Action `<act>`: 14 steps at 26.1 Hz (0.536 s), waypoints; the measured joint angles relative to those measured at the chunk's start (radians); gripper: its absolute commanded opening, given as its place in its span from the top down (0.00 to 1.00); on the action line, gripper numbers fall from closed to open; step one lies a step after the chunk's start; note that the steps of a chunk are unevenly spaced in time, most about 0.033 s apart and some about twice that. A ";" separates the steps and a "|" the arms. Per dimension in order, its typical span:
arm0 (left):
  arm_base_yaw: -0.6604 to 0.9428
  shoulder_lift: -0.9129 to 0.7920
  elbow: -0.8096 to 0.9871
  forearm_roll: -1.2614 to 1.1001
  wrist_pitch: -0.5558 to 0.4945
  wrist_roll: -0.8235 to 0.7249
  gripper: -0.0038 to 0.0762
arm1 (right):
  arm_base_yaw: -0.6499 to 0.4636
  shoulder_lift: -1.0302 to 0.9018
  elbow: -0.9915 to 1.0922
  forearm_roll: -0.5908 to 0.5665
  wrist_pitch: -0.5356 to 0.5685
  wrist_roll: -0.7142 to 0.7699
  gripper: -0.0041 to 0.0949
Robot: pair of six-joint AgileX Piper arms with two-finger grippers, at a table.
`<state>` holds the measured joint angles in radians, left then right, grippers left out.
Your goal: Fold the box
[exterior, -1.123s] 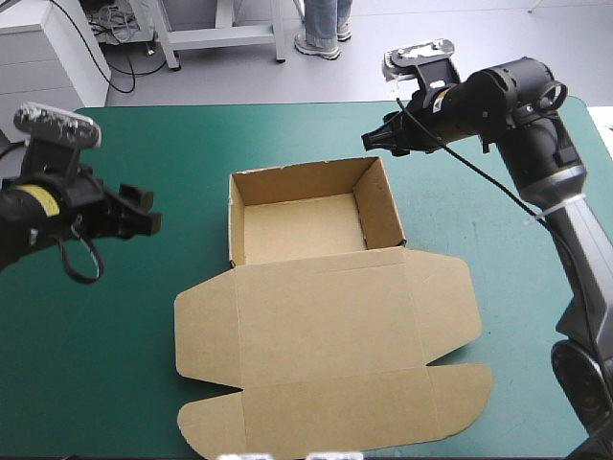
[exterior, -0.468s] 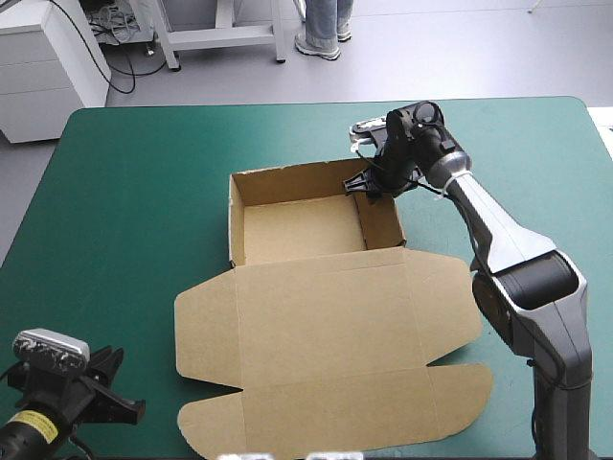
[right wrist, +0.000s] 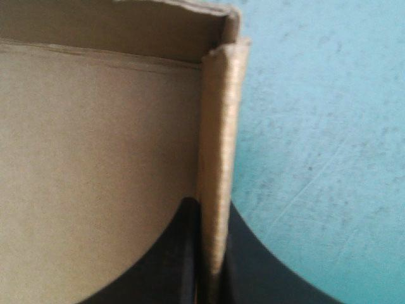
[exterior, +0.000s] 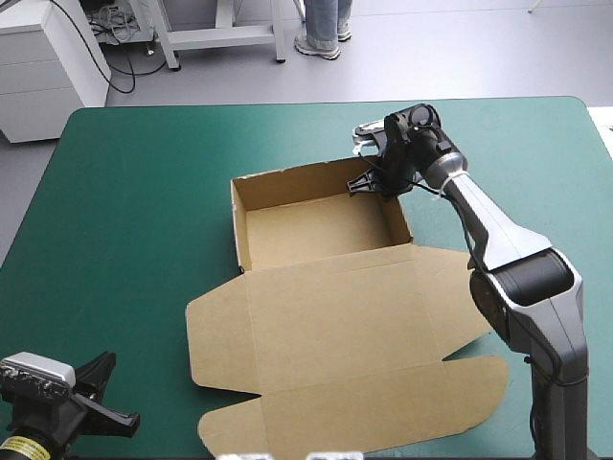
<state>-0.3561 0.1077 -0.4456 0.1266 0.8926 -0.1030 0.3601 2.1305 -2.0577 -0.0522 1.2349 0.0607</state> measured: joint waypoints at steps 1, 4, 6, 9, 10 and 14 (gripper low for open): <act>0.000 0.000 0.000 0.000 0.000 0.000 0.96 | -0.010 0.000 0.000 -0.008 0.000 0.000 0.98; 0.000 0.000 0.001 0.000 -0.002 0.000 0.96 | -0.071 0.000 0.000 -0.032 0.001 -0.014 0.98; 0.000 0.000 0.001 -0.001 -0.001 0.000 0.96 | -0.141 0.000 0.000 -0.045 0.001 -0.033 0.98; 0.000 0.000 0.001 -0.001 -0.002 0.000 0.96 | -0.265 0.000 0.000 -0.059 0.003 -0.053 0.98; 0.000 0.000 0.001 -0.001 -0.002 0.000 0.96 | -0.313 0.000 0.000 -0.064 0.004 -0.061 0.98; 0.000 0.000 0.001 -0.001 -0.002 0.000 0.96 | -0.611 0.000 0.000 -0.078 0.004 -0.061 0.98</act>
<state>-0.3561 0.1077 -0.4445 0.1256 0.8908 -0.1033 -0.2513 2.1305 -2.0577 -0.1306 1.2387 0.0000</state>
